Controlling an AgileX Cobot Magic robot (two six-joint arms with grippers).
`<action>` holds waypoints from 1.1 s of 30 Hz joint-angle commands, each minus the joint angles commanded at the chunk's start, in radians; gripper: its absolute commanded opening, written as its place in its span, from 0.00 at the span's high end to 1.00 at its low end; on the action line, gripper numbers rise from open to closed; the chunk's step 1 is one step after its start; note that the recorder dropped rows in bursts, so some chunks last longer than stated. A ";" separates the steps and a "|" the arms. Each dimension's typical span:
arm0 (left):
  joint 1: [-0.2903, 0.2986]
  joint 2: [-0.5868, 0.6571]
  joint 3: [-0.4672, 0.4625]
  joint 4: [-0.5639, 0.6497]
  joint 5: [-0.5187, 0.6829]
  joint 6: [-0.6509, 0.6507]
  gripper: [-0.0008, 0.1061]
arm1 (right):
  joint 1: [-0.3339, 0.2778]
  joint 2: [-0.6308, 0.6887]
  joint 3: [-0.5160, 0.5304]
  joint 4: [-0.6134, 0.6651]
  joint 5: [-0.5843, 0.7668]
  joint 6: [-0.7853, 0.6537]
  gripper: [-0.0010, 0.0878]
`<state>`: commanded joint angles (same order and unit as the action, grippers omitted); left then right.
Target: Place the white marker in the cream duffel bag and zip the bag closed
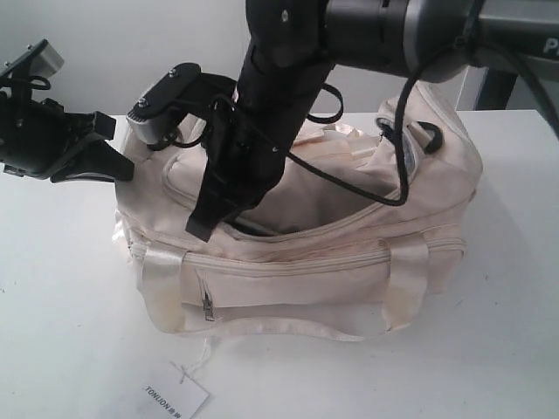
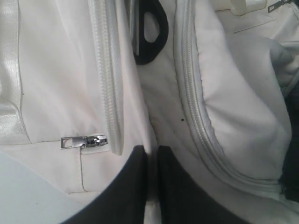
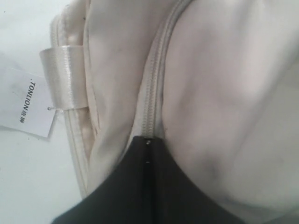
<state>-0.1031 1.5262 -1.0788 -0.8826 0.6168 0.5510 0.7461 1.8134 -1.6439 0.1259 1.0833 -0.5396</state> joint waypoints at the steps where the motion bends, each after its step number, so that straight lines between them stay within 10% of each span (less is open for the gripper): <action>1: 0.000 0.000 0.000 0.000 0.000 0.000 0.99 | 0.000 -0.004 0.000 0.000 0.005 -0.006 0.99; 27: 0.000 0.000 0.000 0.012 -0.019 0.007 0.99 | 0.000 -0.008 0.000 0.014 0.019 0.050 0.98; 33: 0.000 0.000 0.000 0.012 -0.019 0.007 0.99 | 0.000 -0.008 0.000 0.060 -0.050 0.051 0.76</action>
<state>-0.1031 1.5262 -1.0788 -0.8704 0.5973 0.5575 0.7461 1.8053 -1.6439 0.1863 1.0330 -0.4883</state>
